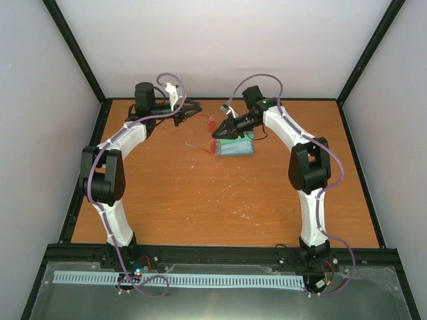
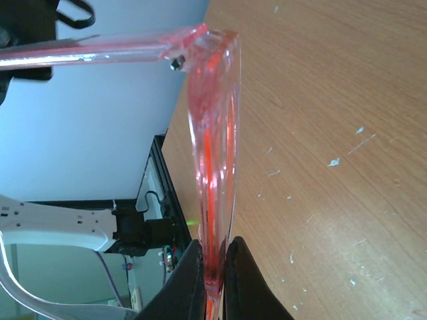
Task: Organize the sunglasses
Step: Fold the sunglasses.
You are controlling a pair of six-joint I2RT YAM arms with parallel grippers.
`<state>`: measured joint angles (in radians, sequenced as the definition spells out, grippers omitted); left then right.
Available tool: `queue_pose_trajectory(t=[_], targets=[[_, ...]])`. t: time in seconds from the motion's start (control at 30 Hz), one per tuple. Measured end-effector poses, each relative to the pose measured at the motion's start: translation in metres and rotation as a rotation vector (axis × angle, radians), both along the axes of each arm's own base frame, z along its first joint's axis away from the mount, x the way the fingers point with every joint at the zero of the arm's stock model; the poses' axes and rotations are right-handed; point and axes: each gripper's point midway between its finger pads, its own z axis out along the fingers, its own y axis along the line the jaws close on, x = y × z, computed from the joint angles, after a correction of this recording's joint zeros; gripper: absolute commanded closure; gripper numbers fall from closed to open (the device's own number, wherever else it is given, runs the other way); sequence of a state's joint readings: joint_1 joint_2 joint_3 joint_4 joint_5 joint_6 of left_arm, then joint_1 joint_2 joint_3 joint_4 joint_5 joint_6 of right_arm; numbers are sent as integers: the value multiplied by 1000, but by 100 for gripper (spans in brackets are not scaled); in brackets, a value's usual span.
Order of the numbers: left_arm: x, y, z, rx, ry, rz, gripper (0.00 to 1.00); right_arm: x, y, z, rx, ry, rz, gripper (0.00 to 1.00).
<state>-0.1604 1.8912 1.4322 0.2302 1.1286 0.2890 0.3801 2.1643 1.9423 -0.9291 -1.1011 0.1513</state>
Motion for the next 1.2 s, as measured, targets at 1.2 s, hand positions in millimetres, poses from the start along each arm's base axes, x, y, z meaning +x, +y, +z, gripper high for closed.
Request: queue_pose_trajectory(t=[1.2], targets=[[13,55,-45,32,236,240,82,63,-40,-1,21,37,-206,97]])
